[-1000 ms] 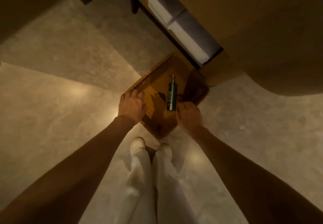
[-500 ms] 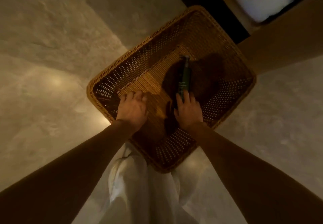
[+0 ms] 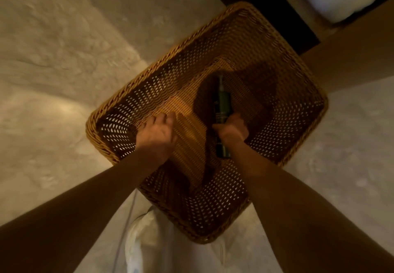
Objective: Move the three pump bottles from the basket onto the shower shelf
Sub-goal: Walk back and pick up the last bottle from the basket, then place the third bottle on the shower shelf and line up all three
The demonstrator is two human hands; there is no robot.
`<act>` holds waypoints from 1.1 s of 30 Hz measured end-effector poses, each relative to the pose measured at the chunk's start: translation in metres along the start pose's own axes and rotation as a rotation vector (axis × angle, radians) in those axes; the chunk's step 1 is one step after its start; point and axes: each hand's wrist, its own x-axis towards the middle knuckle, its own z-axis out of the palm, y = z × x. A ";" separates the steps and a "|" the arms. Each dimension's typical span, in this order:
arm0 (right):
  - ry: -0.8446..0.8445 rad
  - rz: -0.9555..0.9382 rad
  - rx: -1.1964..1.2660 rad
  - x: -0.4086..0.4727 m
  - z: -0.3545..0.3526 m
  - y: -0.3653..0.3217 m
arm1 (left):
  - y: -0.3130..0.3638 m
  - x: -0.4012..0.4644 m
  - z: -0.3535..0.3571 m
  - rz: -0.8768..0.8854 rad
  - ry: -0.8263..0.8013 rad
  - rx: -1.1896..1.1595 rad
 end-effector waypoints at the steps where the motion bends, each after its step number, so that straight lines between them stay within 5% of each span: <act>1: -0.008 -0.029 -0.008 -0.009 -0.004 0.001 | 0.002 -0.004 -0.006 -0.001 -0.005 -0.012; 7: 0.006 -0.215 0.181 -0.087 -0.061 -0.003 | 0.027 -0.046 -0.067 -0.107 -0.040 -0.292; 12: 0.071 -0.408 0.382 -0.174 -0.161 -0.028 | 0.069 -0.101 -0.158 -0.392 -0.120 -0.788; 17: -0.034 -0.566 0.601 -0.266 -0.284 -0.069 | 0.110 -0.184 -0.281 -0.635 -0.103 -1.351; 25: -0.186 -0.754 0.860 -0.424 -0.448 -0.113 | 0.150 -0.341 -0.473 -0.615 0.036 -1.926; 33: -0.285 -0.942 0.958 -0.560 -0.543 -0.124 | 0.179 -0.469 -0.569 -0.588 0.208 -2.136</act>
